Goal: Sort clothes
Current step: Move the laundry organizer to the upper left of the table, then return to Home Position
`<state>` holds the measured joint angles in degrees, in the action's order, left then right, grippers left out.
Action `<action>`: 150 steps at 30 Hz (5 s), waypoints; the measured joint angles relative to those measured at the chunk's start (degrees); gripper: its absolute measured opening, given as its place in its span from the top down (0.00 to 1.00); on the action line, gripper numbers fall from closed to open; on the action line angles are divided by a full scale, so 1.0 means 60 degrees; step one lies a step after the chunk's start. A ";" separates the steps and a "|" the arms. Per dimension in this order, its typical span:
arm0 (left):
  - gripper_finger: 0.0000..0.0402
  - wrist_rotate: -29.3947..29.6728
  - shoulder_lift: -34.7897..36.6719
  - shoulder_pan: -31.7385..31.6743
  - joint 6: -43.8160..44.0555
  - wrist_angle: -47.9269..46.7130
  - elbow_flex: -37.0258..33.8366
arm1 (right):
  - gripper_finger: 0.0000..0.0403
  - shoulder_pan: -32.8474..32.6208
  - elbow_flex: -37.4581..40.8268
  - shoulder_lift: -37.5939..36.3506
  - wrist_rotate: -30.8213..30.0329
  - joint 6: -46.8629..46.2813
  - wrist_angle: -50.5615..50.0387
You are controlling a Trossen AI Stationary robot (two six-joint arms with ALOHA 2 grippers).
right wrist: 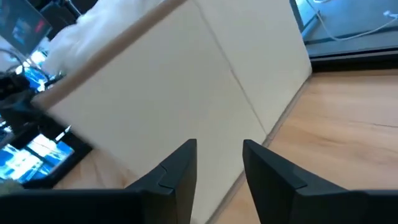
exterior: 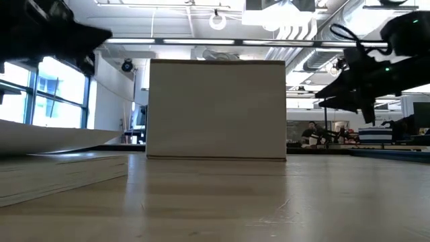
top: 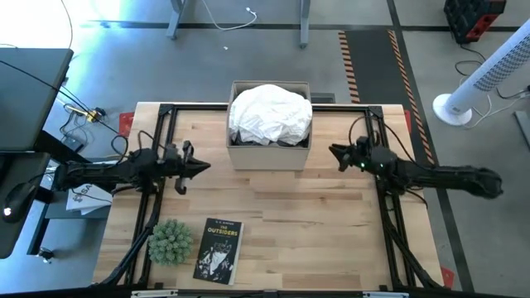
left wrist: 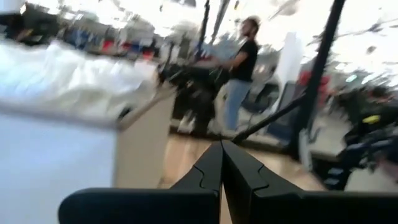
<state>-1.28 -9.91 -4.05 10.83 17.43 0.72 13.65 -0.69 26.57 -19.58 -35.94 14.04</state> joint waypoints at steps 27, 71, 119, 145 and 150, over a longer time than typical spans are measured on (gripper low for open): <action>1.00 0.0078 0.0845 0.1727 -0.0061 -0.2182 0.2584 | 0.69 0.2681 -0.7243 1.3250 0.5579 0.2574 0.3407; 1.00 0.1169 -0.2462 0.1978 -0.0916 0.1721 -0.0017 | 0.73 -0.4413 0.0025 -0.1325 0.2854 0.2573 0.1133; 1.00 -0.2346 -0.2284 -0.1384 -0.2628 0.0296 -0.0009 | 0.73 -0.1063 -0.0033 -0.4365 0.2766 0.4255 -0.2286; 1.00 -0.2219 0.1621 -0.0540 -0.2594 -0.0059 -0.0006 | 0.73 -0.1595 -0.0033 -0.4427 0.2760 0.4258 -0.2257; 1.00 -0.2184 0.1542 -0.0543 -0.2592 -0.0290 -0.0017 | 0.73 -0.1595 -0.0033 -0.4377 0.2765 0.4258 -0.2276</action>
<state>-14.38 -0.66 -7.31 -4.72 15.69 0.62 4.08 -0.89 0.31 -2.99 -10.39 0.38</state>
